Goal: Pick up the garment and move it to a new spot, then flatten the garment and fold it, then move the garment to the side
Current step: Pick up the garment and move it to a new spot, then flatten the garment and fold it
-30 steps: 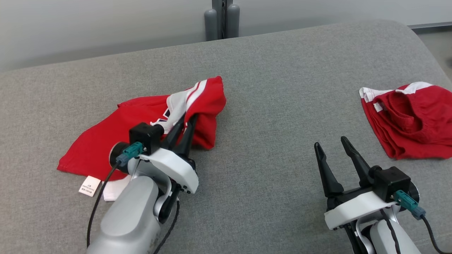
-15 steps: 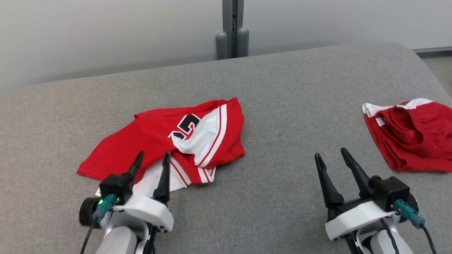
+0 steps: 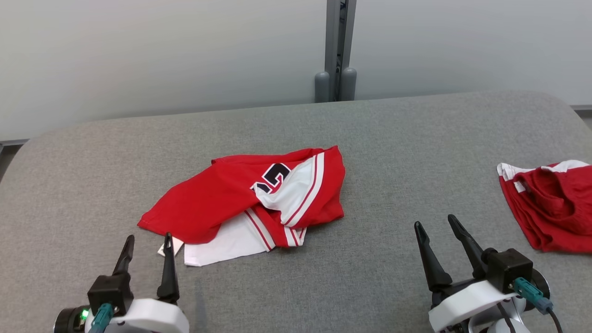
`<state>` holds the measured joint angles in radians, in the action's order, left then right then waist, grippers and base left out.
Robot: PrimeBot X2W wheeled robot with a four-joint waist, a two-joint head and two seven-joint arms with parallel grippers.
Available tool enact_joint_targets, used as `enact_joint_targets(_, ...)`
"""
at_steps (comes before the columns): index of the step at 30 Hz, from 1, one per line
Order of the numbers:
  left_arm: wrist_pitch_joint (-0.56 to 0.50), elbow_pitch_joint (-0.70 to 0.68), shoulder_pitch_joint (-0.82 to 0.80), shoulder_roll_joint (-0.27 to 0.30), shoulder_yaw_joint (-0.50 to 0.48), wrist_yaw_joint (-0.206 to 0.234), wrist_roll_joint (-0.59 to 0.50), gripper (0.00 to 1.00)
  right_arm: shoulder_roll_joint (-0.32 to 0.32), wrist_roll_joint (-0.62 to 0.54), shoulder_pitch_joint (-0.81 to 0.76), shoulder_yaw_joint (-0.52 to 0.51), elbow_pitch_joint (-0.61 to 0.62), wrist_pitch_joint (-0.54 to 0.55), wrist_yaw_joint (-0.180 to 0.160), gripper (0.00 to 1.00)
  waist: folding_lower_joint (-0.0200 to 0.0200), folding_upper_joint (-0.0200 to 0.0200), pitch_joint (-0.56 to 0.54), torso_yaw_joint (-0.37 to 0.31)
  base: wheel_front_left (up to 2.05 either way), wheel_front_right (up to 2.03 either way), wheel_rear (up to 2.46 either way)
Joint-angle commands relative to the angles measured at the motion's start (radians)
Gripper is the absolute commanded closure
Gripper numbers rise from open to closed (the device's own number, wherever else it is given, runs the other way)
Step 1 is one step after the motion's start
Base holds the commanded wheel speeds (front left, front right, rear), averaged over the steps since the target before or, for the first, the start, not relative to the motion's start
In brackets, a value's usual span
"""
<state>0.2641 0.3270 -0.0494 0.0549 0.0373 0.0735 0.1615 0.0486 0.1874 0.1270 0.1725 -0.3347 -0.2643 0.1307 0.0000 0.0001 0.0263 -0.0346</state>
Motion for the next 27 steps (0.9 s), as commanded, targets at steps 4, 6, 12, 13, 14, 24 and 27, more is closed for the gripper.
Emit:
enact_joint_targets(4,0.000,-0.033,0.053,0.001,-0.034,0.015,-0.038,0.00,0.005,-0.008,-0.018,-0.011,-0.012,0.001,0.000,0.00,0.0000,-0.0001,-0.023,0.016,0.00,0.00,0.00)
enact_joint_targets(6,0.000,-0.043,0.075,0.001,-0.049,0.017,-0.047,0.00,0.005,-0.008,-0.025,-0.014,-0.016,0.001,0.000,0.00,0.0000,-0.0001,-0.030,0.020,0.00,0.00,0.00)
enact_joint_targets(12,0.000,-0.069,0.128,-0.002,-0.070,0.017,-0.065,0.00,0.005,-0.001,-0.043,-0.015,-0.023,0.001,0.000,0.00,0.0000,-0.0001,-0.041,0.029,0.00,0.00,0.00)
enact_joint_targets(13,0.000,-0.069,0.134,-0.002,-0.068,0.013,-0.065,0.00,0.005,0.000,-0.045,-0.013,-0.025,0.001,0.000,0.00,0.0000,-0.0001,-0.040,0.031,0.00,0.00,0.00)
enact_joint_targets(14,0.000,-0.067,0.139,-0.002,-0.066,0.012,-0.060,0.00,0.005,0.001,-0.046,-0.009,-0.028,0.001,0.000,0.00,0.0000,-0.0001,-0.039,0.031,0.00,0.00,0.00)
enact_joint_targets(24,0.000,-0.082,0.103,-0.002,-0.017,0.013,-0.022,0.00,0.005,-0.025,0.028,0.054,-0.026,0.001,0.000,0.00,0.0000,-0.0001,0.032,0.073,0.00,0.00,0.00)
enact_joint_targets(27,0.000,-0.075,0.079,-0.002,0.017,0.020,-0.002,0.00,0.005,-0.050,0.133,0.120,-0.080,0.001,0.000,0.00,0.0000,-0.0001,0.079,0.116,0.00,0.00,0.00)
